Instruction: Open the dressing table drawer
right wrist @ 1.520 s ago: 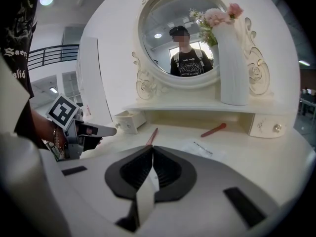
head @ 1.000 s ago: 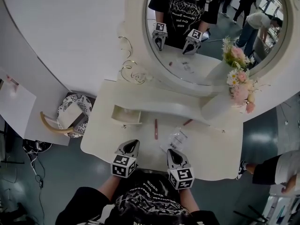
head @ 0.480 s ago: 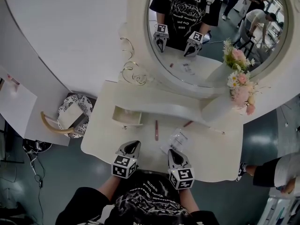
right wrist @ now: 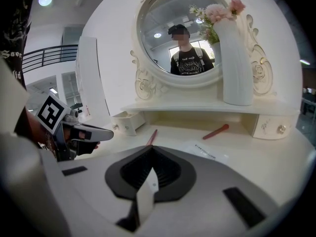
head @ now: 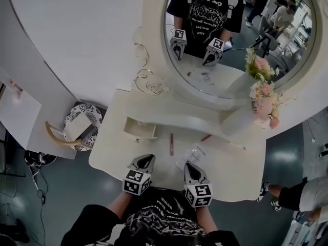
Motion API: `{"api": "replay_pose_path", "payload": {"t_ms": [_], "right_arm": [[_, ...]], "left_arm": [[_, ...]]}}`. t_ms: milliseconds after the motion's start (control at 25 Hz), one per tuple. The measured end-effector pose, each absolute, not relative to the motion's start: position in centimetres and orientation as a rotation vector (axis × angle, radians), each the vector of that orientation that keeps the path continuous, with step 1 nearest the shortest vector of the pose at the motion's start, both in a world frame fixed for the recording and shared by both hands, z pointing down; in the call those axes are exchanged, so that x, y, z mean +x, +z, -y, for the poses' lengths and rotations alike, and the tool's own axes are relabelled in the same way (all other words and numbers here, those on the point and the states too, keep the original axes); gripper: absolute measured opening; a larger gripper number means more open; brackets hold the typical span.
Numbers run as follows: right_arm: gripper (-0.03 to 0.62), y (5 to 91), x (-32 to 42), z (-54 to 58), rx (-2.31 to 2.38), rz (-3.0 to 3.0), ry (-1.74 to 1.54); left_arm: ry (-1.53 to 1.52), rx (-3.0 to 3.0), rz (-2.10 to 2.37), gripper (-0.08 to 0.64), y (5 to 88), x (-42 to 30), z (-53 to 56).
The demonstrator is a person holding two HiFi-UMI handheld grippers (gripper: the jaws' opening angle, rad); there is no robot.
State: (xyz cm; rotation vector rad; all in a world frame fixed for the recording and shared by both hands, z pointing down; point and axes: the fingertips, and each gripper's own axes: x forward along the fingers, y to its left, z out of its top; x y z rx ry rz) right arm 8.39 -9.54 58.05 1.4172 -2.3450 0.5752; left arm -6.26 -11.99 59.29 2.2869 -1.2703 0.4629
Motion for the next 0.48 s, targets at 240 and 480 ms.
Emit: {"api": "replay_pose_path", "payload": {"t_ms": [240, 480], "right_arm": [[0.009, 58.0, 7.9, 10.1, 1.399, 2.361, 0.563], [0.009, 58.0, 7.1, 10.7, 1.37, 2.374, 0.557]], "left_arm": [[0.458, 2.268, 1.296, 0.018, 59.4, -7.0, 12.2], [0.458, 2.244, 1.318, 0.018, 59.6, -7.8, 12.4]]}}
